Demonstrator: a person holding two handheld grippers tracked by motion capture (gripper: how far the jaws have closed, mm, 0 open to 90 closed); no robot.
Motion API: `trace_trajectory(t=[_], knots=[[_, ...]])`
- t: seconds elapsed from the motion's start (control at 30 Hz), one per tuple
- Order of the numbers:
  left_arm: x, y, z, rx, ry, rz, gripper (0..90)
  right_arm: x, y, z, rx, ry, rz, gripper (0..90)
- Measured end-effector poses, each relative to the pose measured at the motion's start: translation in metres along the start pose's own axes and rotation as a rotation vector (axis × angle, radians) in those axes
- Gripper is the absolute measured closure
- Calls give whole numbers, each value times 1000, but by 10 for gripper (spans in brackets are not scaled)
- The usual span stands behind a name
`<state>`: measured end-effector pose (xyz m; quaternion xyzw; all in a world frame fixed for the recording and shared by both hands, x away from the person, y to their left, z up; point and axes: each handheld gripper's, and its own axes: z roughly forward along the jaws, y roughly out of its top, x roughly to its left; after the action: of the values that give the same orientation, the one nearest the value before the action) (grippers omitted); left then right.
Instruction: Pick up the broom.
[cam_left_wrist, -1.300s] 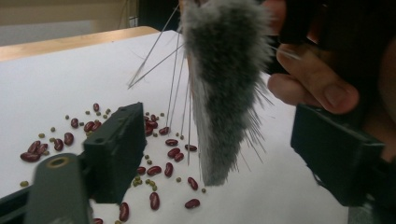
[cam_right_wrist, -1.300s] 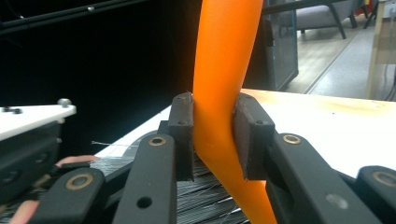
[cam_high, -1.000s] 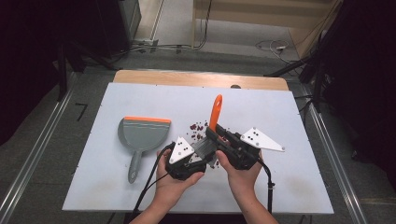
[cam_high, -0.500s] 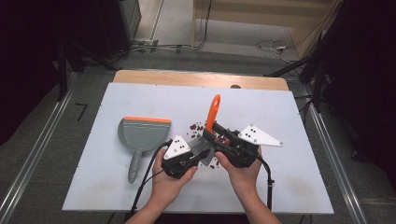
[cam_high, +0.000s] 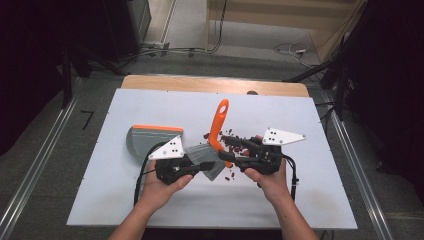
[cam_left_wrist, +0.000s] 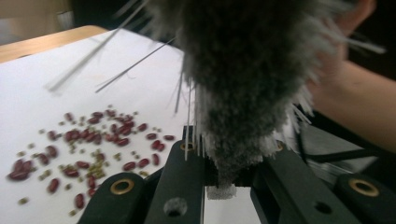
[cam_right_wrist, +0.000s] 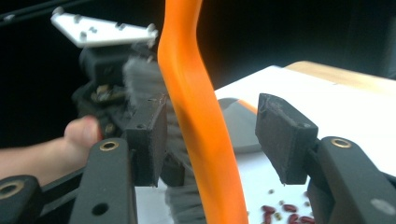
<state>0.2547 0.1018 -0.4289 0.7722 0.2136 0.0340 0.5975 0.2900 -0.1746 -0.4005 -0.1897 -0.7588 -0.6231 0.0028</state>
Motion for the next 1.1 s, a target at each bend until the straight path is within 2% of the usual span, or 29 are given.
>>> trace_trajectory(t=[0.03,0.07,0.17,0.2,0.27,0.33,0.43,0.5,0.67,0.7,0.73,0.77,1.1], knots=[[1,0,0,-1,-21,1,855,0,-1,1,2,17,-5,463],[1,0,0,-1,-21,1,855,1,-1,2,5,36,-9,470],[-1,-2,3,29,-69,24,855,3,-3,5,1,70,-6,502],[-1,-2,3,29,-69,24,855,3,-4,7,5,82,-5,511],[-3,-2,7,41,-111,31,855,3,-6,8,8,112,-3,534],[-3,-3,8,41,-123,31,855,1,-8,10,11,149,15,547],[-3,-3,10,47,-139,27,856,0,-9,12,17,183,25,623],[-1,-5,10,50,-163,17,856,0,-11,12,27,179,27,668],[0,-8,10,51,-158,16,850,3,-11,13,40,159,10,676],[0,-9,10,45,-140,13,834,5,-11,13,43,131,1,678],[0,-9,10,45,-140,13,822,6,-11,14,44,119,0,679],[-1,-10,10,41,-118,15,805,7,-10,14,47,107,-6,679],[-1,-12,4,29,-42,6,601,11,-8,12,53,41,-30,682]])
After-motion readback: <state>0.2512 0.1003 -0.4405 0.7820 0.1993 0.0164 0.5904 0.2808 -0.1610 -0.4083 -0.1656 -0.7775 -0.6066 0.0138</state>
